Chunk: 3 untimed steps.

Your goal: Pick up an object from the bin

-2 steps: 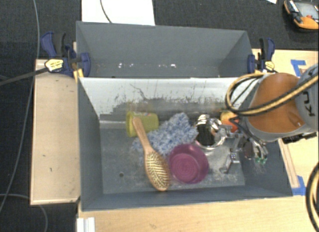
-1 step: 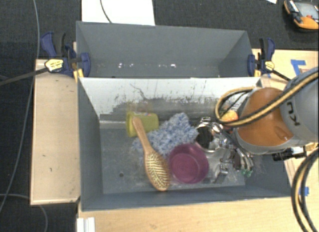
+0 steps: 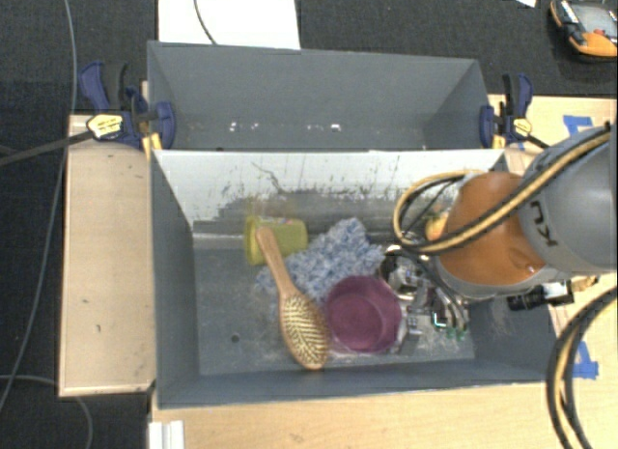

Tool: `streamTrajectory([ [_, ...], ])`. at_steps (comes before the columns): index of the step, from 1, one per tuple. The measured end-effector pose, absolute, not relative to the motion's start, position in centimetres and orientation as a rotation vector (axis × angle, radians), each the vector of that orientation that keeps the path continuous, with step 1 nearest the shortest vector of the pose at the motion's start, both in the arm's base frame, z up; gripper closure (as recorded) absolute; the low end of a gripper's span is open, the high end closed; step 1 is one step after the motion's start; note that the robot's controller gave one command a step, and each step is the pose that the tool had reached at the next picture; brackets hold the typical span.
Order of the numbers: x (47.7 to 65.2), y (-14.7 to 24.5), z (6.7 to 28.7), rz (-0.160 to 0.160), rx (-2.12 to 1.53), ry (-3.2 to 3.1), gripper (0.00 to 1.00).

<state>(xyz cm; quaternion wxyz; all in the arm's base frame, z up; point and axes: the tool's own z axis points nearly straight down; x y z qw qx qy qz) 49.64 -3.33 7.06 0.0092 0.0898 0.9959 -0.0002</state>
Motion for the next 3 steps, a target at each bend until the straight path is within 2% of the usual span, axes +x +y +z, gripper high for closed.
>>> streamTrajectory([
  [1,49.6,-3.4,7.1,-0.001,0.281,3.111,0.00],
  [2,48.5,-3.7,7.0,-0.003,0.266,3.111,1.00],
  [3,48.5,-3.7,7.0,-0.003,0.263,3.111,1.00],
])
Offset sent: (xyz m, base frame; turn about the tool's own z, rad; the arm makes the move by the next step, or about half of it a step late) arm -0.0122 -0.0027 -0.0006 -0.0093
